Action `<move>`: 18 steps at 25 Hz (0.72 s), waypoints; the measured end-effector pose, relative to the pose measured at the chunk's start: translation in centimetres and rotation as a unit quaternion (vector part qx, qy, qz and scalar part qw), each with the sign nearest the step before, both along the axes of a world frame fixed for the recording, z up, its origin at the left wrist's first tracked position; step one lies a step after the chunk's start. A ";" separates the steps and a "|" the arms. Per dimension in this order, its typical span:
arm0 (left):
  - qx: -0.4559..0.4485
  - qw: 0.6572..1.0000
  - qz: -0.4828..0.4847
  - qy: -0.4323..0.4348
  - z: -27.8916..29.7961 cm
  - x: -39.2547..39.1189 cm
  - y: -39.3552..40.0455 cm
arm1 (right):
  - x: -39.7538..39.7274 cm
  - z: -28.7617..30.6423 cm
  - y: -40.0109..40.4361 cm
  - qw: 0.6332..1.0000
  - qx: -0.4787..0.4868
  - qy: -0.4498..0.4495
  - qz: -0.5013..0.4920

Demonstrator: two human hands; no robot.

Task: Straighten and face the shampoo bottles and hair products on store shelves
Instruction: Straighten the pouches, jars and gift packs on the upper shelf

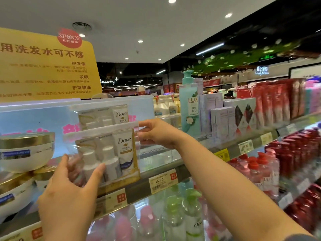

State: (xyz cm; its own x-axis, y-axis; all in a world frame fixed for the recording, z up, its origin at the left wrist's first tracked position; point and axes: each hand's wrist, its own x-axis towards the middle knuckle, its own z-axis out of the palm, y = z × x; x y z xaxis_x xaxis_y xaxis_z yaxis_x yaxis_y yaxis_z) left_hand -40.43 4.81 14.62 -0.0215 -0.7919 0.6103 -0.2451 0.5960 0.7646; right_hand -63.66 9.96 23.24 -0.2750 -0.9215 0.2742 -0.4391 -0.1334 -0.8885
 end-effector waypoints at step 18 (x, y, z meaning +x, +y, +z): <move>-0.277 0.960 0.033 0.033 -3.9 -5.5 8.9 | -9.9 -0.3 5.0 0.846 -0.053 0.288 -0.445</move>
State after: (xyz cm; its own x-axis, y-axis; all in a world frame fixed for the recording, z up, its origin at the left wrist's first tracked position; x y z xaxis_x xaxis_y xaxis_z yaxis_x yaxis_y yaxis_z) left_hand -45.96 13.69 10.75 0.0708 -0.3437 0.9364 -0.2588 0.9003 0.3501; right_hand -73.54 14.98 22.96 -0.6391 -0.3818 0.6677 -0.7643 0.4123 -0.4958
